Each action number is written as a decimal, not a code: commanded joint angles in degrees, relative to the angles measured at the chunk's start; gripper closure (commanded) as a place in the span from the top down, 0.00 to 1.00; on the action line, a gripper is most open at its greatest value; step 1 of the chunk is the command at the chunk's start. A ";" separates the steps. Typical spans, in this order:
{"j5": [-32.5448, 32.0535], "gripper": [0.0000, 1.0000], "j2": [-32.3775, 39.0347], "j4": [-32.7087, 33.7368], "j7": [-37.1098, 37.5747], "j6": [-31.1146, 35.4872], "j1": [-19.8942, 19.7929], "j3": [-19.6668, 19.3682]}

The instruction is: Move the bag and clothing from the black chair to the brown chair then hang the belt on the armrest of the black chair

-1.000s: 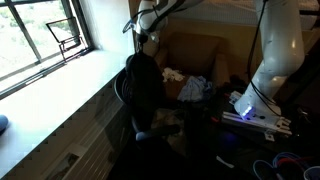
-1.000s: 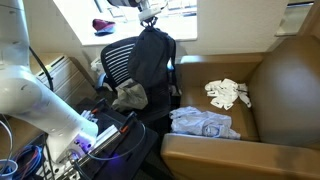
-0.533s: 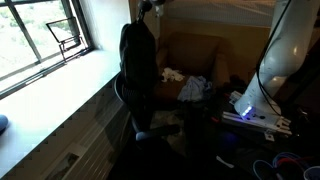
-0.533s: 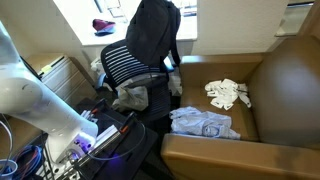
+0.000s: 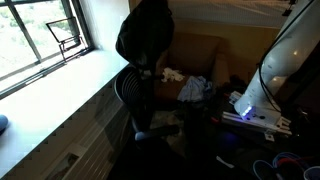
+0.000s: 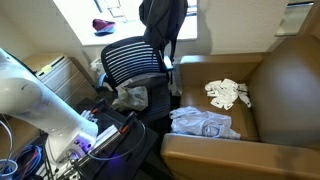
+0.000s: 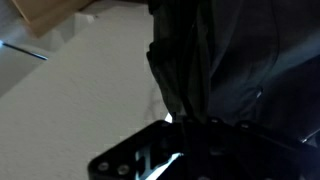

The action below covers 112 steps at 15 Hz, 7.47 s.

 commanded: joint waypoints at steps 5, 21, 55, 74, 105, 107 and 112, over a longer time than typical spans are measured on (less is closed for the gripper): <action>-11.47 0.01 -14.33 -9.74 14.36 -7.24 -8.07 -5.99; -8.01 0.01 3.95 0.19 26.69 -7.24 -15.03 -14.22; -39.76 0.01 -20.61 -12.19 4.89 -38.35 -7.71 -8.46; -25.67 0.11 24.94 10.32 55.11 -20.55 -14.98 -20.54; -23.65 1.00 3.10 -20.39 43.91 -6.54 7.73 4.76; -21.46 1.00 4.57 -21.84 41.63 -3.74 9.67 7.16; -10.57 1.00 7.13 -23.96 24.93 -0.34 10.87 9.40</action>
